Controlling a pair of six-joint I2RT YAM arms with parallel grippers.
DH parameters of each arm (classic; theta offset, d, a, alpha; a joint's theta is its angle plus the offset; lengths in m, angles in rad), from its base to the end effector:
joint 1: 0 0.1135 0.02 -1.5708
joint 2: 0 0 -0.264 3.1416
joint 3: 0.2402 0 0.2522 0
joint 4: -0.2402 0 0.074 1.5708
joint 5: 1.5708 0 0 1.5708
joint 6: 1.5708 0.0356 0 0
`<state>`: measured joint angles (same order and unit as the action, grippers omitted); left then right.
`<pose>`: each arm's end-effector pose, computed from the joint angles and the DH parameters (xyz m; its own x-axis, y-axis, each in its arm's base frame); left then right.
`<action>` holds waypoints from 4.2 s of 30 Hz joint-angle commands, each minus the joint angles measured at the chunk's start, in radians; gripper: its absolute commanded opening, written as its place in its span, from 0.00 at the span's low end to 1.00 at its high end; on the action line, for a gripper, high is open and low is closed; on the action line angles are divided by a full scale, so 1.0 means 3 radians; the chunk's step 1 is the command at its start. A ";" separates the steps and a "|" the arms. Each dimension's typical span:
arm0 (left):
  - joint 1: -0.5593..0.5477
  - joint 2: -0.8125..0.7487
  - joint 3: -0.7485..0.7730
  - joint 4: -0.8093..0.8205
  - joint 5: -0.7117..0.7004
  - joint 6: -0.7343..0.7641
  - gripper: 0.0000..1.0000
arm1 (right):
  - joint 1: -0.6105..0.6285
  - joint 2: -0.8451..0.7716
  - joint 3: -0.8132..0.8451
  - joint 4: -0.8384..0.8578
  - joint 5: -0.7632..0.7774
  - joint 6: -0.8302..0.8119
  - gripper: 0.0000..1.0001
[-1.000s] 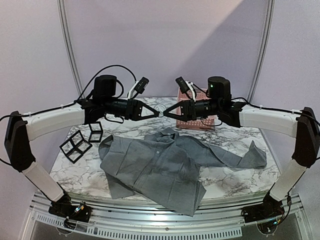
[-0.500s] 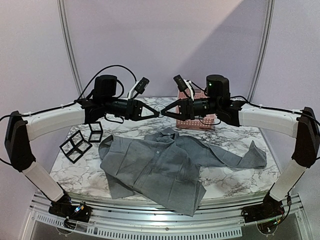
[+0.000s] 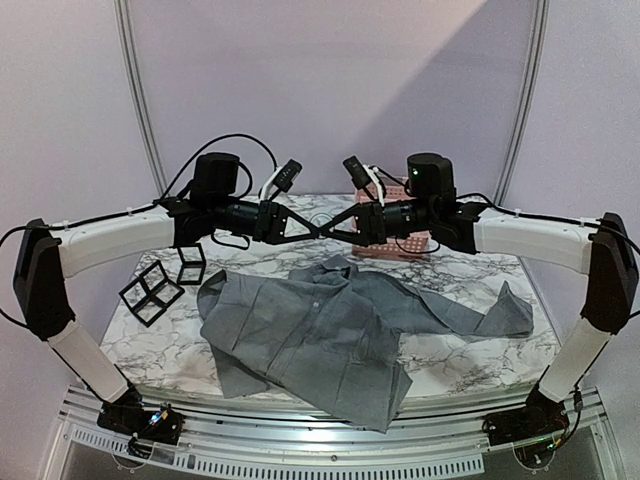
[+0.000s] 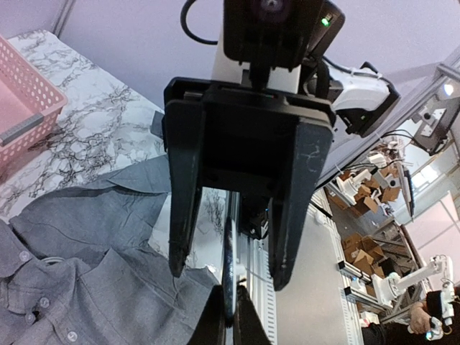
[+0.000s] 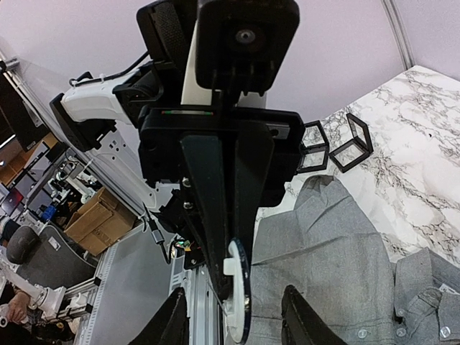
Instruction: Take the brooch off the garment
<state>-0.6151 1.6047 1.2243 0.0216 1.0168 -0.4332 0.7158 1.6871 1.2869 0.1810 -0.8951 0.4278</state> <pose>0.2810 -0.2356 0.3095 -0.6607 0.1964 -0.7245 0.7454 0.0580 -0.6641 0.2788 0.2792 0.3146 -0.5580 -0.1414 -0.8177 -0.8283 0.0339 0.5593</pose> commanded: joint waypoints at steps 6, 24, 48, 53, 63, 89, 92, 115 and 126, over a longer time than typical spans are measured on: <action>-0.0015 0.0005 0.0071 -0.0051 0.0002 0.0062 0.00 | 0.0026 0.0085 0.0103 -0.0013 0.0033 -0.0003 0.33; -0.0020 -0.0012 0.0071 -0.0061 0.0003 0.0093 0.00 | 0.0026 0.0081 0.0083 0.0071 0.0053 0.0067 0.21; -0.0031 -0.0041 0.0071 -0.0180 -0.0012 0.0189 0.00 | -0.0017 0.0262 0.0239 -0.0106 0.0120 0.0268 0.02; -0.0036 -0.0044 0.0071 -0.0184 -0.0018 0.0201 0.00 | -0.0020 0.0281 0.0236 -0.0072 0.0192 0.0309 0.01; -0.0041 -0.0063 0.0071 -0.0197 -0.0022 0.0210 0.00 | -0.0079 0.0312 0.0220 -0.0066 0.0501 0.0534 0.00; -0.0031 -0.0054 0.0122 -0.0378 -0.0190 0.0288 0.00 | -0.0133 0.0263 -0.0001 0.0137 0.0802 0.0770 0.00; -0.0026 -0.0063 0.0122 -0.0387 -0.0221 0.0289 0.00 | -0.0136 0.0240 -0.0034 0.0174 0.0821 0.0773 0.00; 0.0069 0.0017 0.0148 -0.0414 -0.0360 0.0162 0.00 | -0.0132 0.0184 -0.0134 0.0360 0.0665 0.0737 0.00; 0.0077 0.0060 0.0152 -0.0392 -0.0329 0.0113 0.00 | -0.0121 0.0283 0.0019 0.0177 0.0390 0.0555 0.01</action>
<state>-0.5972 1.6135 1.2465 -0.0875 0.9009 -0.3985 0.7040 1.7538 1.2694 0.2966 -0.8150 0.6132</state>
